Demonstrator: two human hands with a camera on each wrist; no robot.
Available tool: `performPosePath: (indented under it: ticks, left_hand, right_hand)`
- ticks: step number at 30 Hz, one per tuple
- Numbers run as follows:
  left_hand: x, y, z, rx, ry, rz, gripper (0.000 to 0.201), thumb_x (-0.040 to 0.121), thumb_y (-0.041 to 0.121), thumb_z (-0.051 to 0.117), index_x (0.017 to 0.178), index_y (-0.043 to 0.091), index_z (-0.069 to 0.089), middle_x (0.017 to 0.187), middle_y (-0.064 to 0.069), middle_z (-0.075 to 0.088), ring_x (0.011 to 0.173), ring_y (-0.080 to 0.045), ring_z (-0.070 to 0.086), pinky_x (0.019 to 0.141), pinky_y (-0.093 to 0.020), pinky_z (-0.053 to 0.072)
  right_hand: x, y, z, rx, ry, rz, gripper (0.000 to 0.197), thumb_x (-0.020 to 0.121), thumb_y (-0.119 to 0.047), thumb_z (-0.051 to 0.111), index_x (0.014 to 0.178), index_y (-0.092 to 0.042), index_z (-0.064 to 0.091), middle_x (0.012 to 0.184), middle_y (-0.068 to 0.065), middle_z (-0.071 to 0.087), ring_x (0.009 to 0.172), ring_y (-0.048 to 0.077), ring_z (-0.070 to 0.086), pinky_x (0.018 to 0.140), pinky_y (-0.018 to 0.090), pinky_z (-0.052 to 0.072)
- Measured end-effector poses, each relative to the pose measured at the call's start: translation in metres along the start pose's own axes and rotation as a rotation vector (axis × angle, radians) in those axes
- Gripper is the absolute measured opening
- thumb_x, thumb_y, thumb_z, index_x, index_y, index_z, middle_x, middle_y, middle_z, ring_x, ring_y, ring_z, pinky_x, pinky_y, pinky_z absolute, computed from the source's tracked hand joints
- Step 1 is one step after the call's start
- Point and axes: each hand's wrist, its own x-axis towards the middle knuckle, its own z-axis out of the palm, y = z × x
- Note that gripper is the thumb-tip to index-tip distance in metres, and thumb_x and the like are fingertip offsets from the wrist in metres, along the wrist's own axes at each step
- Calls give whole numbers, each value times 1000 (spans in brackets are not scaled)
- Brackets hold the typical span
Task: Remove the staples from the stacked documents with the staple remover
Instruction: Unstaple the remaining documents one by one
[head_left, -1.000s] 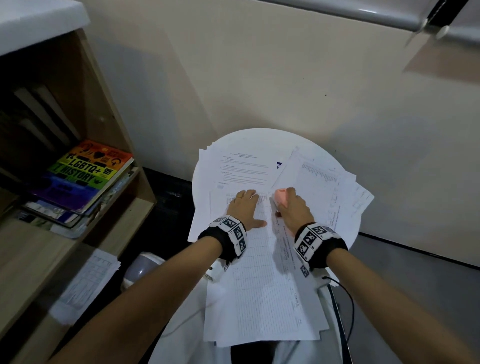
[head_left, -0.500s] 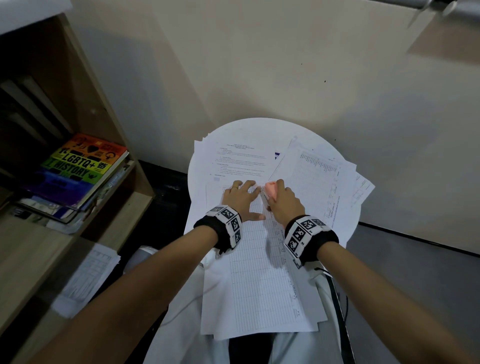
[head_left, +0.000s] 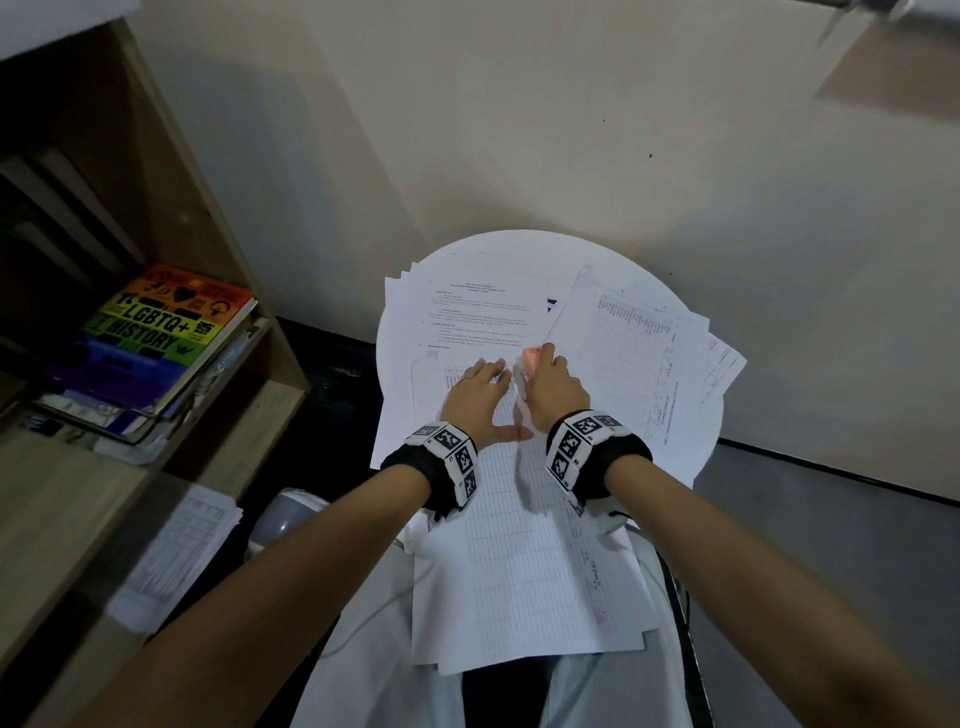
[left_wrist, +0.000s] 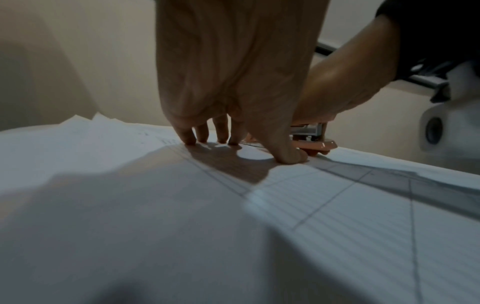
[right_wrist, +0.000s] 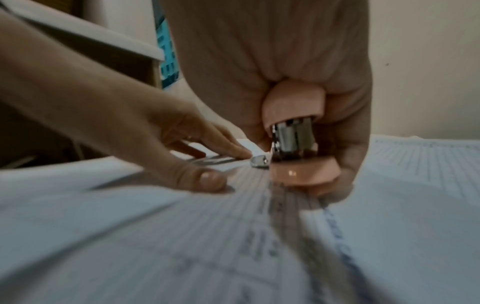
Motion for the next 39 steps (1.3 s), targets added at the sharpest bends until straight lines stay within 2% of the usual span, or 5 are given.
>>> performPosePath:
  ticks: [4,15,21,27,39]
  left_hand:
    - [0,-1,0,15,6,5,95,77,59,64,147,7,28,158,-7,18,146,-28,13,119,-41,18]
    - [2,1,-6,55,-18,9,88,79,44,68,148,9,26,157,-7,18,145,-29,13,118,-37,17]
    - [7,-2,-4,143,-25,-4,94,76,63,62,147,11,29,155,-7,22,141,-30,21,116,-41,23]
    - [5,-1,-4,157,-29,-11,93,77,63,60,148,14,26,156,-5,21,141,-30,21,116,-41,23]
    - [5,6,-19,154,-73,-18,81,82,50,63,146,13,30,150,-5,26,134,-29,27,108,-39,34]
  right_hand:
    - [3,4,13,-181,88,-68,58,99,-18,41,148,-3,13,129,13,45,91,28,63,59,32,36]
    - [9,-20,-2,147,39,111,62,97,-30,48,142,0,19,132,17,44,112,34,56,77,37,43]
    - [15,-11,2,-69,62,-25,53,100,-18,38,146,-3,16,131,16,45,103,36,60,71,38,42]
    - [17,-12,-4,24,61,-7,54,101,-32,35,144,-4,20,132,16,46,109,38,56,81,42,44]
    - [16,-17,-17,287,159,5,47,99,-18,40,142,-8,24,132,15,46,105,38,56,74,40,40]
